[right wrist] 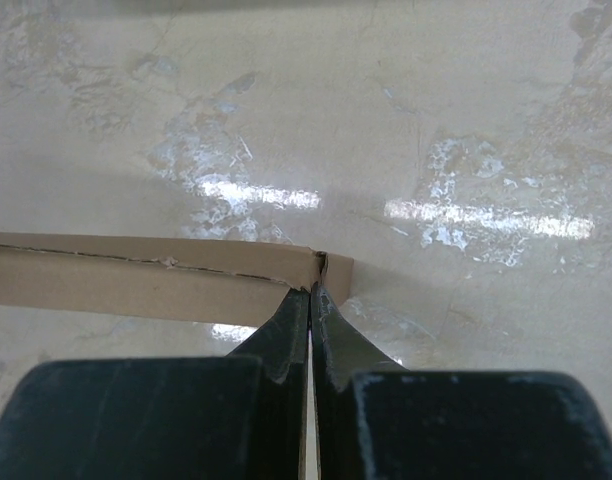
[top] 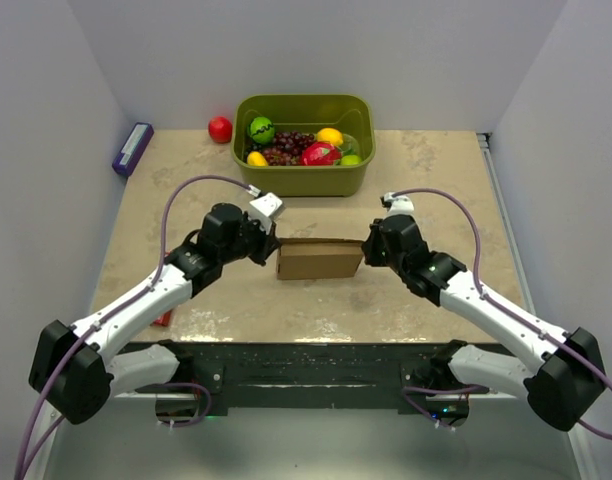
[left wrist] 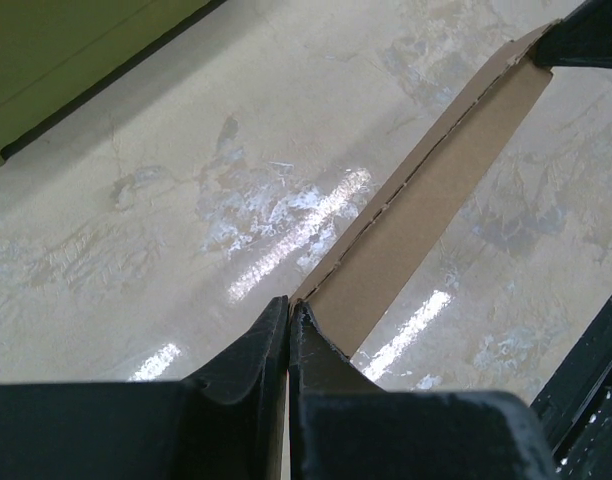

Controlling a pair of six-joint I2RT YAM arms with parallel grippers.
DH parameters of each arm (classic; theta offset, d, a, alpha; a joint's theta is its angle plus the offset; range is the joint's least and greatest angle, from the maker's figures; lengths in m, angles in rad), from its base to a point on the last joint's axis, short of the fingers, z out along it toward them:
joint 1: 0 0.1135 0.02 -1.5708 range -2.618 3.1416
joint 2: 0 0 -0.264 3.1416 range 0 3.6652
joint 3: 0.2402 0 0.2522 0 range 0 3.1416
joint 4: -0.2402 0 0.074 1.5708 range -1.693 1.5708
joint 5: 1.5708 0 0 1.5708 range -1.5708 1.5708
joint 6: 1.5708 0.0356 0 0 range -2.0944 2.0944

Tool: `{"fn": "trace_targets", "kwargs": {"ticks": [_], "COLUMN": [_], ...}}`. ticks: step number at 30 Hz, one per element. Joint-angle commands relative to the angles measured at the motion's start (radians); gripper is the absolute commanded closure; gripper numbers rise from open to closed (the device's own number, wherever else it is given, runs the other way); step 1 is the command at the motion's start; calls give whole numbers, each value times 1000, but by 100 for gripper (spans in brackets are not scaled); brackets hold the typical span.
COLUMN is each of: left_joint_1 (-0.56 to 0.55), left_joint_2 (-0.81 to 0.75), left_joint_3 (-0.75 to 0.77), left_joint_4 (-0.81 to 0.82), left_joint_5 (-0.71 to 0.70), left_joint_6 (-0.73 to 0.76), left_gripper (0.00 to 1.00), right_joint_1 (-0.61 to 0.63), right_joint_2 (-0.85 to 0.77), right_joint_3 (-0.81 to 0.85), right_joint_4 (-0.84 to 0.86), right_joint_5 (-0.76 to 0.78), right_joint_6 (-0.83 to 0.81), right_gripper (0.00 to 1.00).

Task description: Fold the paper box

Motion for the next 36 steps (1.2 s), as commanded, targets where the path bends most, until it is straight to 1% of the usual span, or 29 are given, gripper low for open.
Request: {"fn": "trace_targets", "kwargs": {"ticks": [1,5,6,8,11,12,14,15,17,18,20,21,26,29,31,32,36], "left_joint_1": [-5,-6,-6,-6,-5,-5,-5,-6,-6,-6,-5,-5,-5,-5,-3,-3,-5], "left_joint_2": [38,95,115,127,137,141,144,141,135,126,117,108,89,86,84,80,86], "left_joint_3": [78,116,127,147,132,132,139,142,150,148,153,155,167,173,174,174,174], "left_joint_4": [13,-1,-16,-21,32,49,51,46,40,34,25,22,8,-7,-15,-18,-33], "left_joint_5": [21,-9,-49,-75,-86,-79,-66,-57,-52,-48,-42,-40,-37,-39,-34,-28,-32], "left_joint_6": [-52,-68,-72,-92,-121,-126,-130,-130,-130,-129,-129,-129,-135,-144,-149,-150,-144], "left_gripper": [100,100,100,100,96,91,86,80,72,65,59,52,41,41,42,46,53], "right_joint_1": [40,86,94,112,121,121,123,123,123,123,124,123,124,127,126,127,129], "right_joint_2": [-23,-57,-59,-59,-45,-42,-34,-30,-21,-17,-11,-8,1,2,2,2,7], "right_joint_3": [-1,11,11,15,34,47,65,71,80,82,85,85,93,97,96,97,97], "right_joint_4": [-185,-196,-194,-193,-190,-188,-185,-185,-185,-185,-185,-186,-191,-196,-196,-196,-196], "right_joint_5": [107,176,187,235,275,281,295,298,299,302,301,298,293,295,296,296,296], "right_joint_6": [32,61,67,86,101,103,98,95,90,89,87,87,84,86,86,86,87], "right_gripper": [100,100,100,100,100,100,100,100,100,100,100,100,100,100,100,100,100]}}
